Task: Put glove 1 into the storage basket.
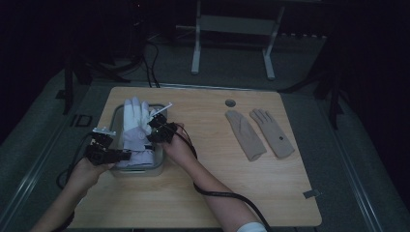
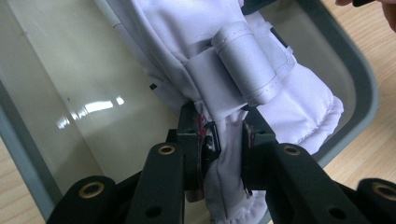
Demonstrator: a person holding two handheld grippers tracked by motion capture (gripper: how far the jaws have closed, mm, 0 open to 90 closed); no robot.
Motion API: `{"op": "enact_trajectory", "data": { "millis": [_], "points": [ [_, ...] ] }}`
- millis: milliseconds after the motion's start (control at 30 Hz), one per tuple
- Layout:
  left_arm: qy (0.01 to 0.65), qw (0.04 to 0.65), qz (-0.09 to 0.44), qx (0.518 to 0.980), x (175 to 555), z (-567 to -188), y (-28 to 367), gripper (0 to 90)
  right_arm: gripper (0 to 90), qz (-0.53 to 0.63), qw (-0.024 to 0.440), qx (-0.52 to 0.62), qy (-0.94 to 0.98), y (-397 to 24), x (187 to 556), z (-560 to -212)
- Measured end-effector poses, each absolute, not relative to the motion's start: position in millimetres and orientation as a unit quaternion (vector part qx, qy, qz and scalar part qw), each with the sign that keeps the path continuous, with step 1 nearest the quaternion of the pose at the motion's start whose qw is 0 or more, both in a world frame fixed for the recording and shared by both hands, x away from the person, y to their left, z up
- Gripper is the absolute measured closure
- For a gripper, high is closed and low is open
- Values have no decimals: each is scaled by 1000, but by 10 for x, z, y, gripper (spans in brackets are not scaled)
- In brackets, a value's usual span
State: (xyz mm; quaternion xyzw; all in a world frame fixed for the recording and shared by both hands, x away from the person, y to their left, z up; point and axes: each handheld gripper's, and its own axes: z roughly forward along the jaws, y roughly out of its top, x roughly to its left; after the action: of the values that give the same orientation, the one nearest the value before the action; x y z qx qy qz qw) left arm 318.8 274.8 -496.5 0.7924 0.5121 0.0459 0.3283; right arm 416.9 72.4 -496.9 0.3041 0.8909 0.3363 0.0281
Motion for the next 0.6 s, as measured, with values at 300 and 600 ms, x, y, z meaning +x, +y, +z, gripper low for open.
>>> {"op": "enact_trajectory", "data": {
  "millis": [300, 600],
  "points": [
    [513, 296, 23, 805, 3277, -5000, 2721, 731, 840, 307, 15, 308, 900, 779, 4194, -5086],
    [511, 257, 20, 820, 3361, -5024, 2659, 651, 560, 320, 10, 296, 900, 710, 4186, -4974]
  ]
}}
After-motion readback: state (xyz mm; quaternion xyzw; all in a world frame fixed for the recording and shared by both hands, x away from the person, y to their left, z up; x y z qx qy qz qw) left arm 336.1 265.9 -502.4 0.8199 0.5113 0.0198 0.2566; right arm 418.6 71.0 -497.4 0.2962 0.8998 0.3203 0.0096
